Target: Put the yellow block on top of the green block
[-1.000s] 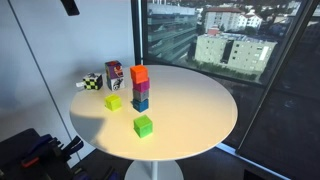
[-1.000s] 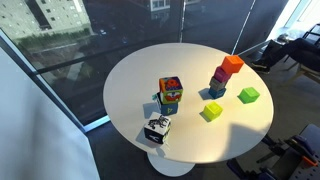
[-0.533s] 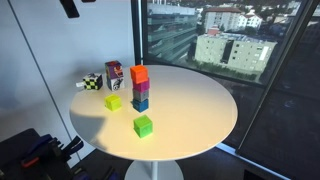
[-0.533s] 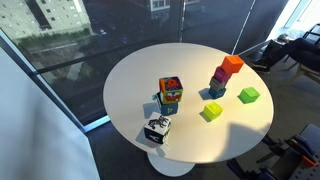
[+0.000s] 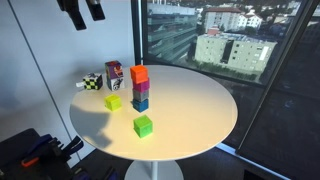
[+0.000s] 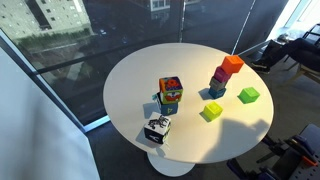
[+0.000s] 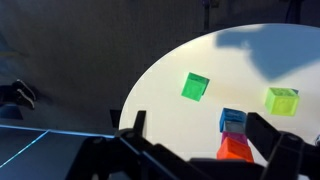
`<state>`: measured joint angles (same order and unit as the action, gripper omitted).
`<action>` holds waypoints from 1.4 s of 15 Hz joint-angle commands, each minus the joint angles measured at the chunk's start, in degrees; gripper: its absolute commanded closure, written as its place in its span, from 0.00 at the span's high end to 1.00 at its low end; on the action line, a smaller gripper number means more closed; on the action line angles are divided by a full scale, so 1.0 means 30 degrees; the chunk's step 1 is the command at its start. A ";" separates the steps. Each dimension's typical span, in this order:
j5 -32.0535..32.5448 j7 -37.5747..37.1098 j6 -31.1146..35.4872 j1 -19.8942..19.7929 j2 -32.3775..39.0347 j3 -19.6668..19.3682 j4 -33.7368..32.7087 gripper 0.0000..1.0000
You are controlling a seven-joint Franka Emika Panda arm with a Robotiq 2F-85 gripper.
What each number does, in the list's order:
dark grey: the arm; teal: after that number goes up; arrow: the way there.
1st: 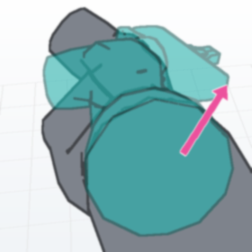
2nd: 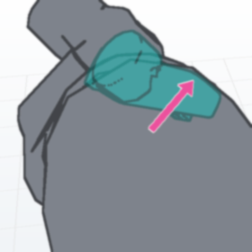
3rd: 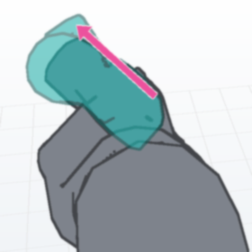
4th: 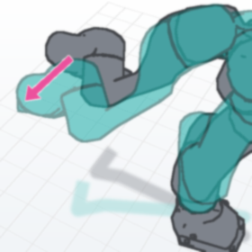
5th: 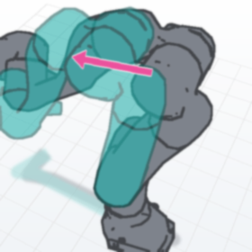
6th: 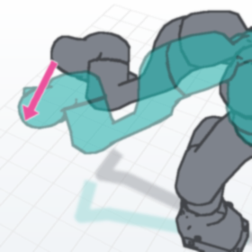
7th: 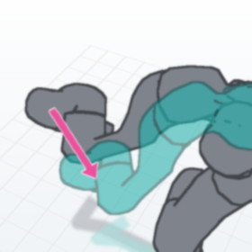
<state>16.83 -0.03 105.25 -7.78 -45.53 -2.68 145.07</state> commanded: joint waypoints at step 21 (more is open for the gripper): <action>-0.5322 -0.1271 0.7695 0.1510 0.7535 0.0116 0.1813 1.00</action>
<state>2.89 -4.10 127.44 -3.69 -25.48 -1.84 151.11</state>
